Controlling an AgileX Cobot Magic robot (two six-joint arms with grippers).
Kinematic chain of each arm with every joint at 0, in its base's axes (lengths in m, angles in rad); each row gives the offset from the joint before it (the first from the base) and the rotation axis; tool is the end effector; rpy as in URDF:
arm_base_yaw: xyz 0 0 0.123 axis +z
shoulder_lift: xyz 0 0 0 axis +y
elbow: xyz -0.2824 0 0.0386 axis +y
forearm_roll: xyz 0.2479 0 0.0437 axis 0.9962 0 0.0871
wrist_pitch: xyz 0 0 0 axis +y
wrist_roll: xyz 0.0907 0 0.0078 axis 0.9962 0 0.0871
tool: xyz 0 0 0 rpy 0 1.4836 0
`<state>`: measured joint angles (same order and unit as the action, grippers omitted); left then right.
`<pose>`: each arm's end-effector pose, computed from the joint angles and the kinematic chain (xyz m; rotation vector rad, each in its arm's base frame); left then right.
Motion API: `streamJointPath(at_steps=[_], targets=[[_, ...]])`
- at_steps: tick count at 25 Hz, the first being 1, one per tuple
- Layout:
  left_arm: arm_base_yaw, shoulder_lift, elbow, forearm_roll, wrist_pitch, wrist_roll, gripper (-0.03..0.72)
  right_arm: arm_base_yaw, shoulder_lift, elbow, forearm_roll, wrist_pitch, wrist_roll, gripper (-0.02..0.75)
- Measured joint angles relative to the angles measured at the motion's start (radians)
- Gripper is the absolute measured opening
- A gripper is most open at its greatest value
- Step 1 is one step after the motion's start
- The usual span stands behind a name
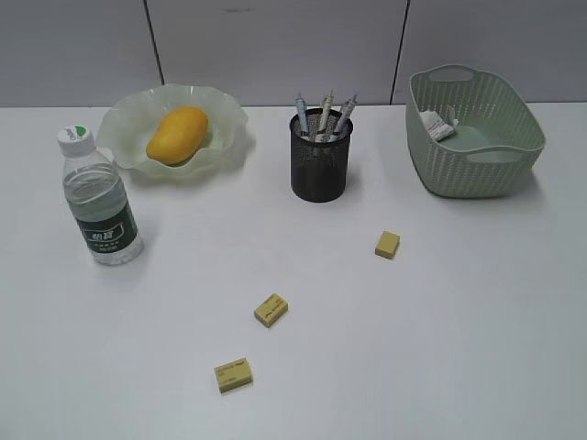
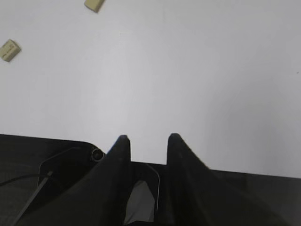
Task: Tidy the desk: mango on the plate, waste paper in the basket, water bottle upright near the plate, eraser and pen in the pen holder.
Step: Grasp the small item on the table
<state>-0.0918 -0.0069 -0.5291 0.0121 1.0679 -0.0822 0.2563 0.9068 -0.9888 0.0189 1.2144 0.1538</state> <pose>-0.0096 0.0019 0.2846 0.0088 2.0167 -0.0963 0.1403 0.0384 0.3542 -0.1321 2.6225 0.1689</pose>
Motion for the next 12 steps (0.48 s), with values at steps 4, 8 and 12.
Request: streamJointPath(at_steps=[4,8,12], targets=[[0.000,0.000,0.000,-0.005,0.000,0.000,0.237,0.000,-0.127,0.005,-0.049,0.001,0.000,0.439],[0.000,0.000,0.000,-0.003,0.000,0.000,0.237,0.000,-0.169,0.015,-0.062,0.001,0.001,0.618],[0.000,0.000,0.000,-0.004,0.000,0.000,0.237,0.000,-0.199,0.019,-0.056,0.001,-0.003,0.549]])
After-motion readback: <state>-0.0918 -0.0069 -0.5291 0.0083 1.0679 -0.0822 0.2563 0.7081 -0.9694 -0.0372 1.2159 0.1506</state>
